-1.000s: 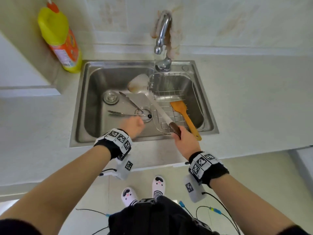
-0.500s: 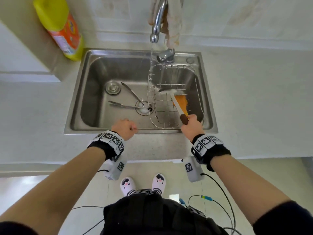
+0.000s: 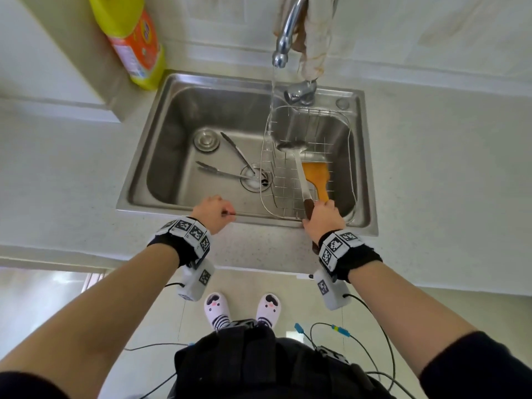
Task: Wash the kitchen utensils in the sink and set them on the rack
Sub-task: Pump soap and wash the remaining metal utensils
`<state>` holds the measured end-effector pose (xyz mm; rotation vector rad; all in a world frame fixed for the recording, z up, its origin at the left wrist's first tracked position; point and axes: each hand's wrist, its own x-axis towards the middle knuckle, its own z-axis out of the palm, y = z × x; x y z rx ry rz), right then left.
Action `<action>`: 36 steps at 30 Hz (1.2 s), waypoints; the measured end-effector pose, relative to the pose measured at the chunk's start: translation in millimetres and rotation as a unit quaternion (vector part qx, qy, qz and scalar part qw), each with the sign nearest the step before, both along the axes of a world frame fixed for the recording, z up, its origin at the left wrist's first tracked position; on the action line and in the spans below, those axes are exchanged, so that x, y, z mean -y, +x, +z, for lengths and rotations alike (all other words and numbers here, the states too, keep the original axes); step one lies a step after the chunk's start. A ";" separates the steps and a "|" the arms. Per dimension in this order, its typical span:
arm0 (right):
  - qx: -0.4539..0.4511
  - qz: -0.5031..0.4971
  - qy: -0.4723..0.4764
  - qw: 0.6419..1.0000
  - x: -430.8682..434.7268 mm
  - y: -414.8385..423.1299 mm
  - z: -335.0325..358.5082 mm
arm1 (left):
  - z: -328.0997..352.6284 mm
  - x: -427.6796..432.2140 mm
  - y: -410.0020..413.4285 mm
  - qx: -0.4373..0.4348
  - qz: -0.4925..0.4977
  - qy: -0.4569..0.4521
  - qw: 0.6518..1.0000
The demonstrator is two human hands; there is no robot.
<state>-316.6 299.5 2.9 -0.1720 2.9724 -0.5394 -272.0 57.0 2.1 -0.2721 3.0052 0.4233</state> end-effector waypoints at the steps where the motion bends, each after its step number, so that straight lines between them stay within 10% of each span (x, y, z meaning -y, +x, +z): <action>1: 0.009 0.007 -0.002 1.000 -0.5 1.9 -1.6 | 0.0 1.0 1.0 0.010 -0.003 -0.003 1.000; 15: -0.032 0.016 -0.287 0.957 -20.3 15.3 81.6 | 48.8 -33.3 21.0 -0.093 -0.046 0.006 0.995; 18: 0.035 -0.025 -0.415 0.909 -33.6 36.0 93.5 | 54.2 -52.8 36.8 -0.133 -0.067 0.028 0.988; 23: 0.185 -0.144 -0.650 0.723 -60.7 73.4 78.3 | 42.8 -103.5 65.5 -0.135 -0.120 0.042 0.983; 36: 0.258 -0.221 -0.754 0.562 -107.3 133.5 44.0 | 33.0 -188.8 86.0 -0.046 -0.159 0.025 0.986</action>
